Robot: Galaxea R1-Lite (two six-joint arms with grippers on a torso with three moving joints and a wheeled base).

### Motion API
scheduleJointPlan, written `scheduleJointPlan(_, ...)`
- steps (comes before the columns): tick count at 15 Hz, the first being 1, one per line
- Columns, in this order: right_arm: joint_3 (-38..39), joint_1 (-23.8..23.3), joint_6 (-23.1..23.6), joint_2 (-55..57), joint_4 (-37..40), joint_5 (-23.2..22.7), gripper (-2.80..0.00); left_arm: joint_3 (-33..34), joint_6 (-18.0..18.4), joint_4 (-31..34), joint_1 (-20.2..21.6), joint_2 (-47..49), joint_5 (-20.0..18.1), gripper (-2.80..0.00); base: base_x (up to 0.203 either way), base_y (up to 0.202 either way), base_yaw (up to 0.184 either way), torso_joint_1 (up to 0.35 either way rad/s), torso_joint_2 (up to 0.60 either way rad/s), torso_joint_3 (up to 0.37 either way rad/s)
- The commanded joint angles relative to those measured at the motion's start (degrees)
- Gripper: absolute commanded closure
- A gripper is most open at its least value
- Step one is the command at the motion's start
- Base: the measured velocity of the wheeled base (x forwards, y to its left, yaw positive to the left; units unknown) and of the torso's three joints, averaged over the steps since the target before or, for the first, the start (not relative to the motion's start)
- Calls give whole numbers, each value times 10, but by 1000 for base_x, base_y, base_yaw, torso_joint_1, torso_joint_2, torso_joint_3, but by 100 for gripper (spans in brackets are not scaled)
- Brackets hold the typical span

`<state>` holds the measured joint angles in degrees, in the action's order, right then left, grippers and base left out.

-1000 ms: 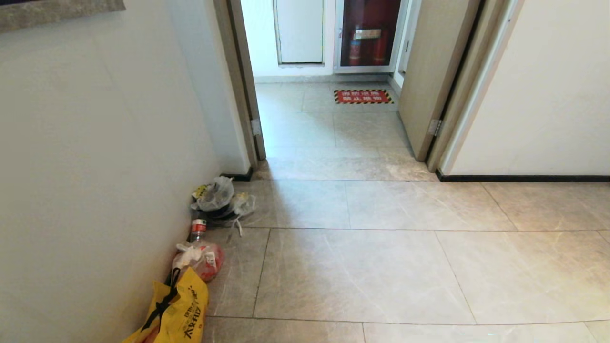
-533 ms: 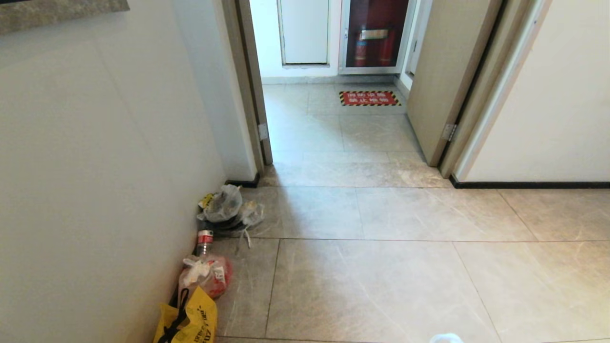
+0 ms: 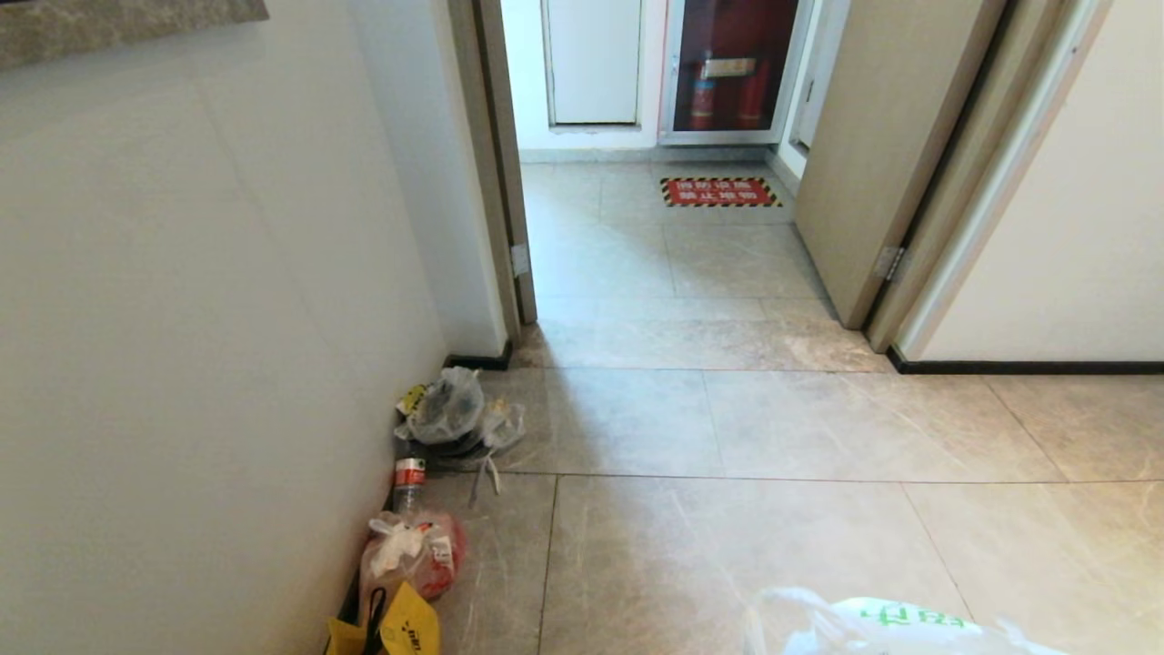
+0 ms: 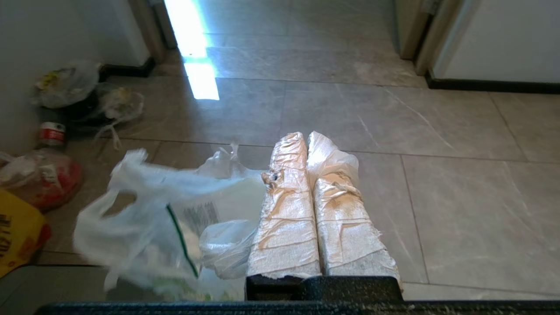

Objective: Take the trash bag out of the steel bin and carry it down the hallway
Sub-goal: Put the trash bag at the door

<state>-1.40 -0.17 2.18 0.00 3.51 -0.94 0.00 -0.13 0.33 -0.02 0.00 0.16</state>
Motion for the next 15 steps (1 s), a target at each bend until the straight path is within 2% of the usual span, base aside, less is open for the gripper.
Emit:
scheduleJointPlan(1,0,0,0,0,0,0,0,0,0,0,0,0,0,0,0,0,0,0,0,0)
scheduleJointPlan(15,0,1,0,1,0,0,0,0,0,0,0,0,0,0,0,0,0,0,0,0)
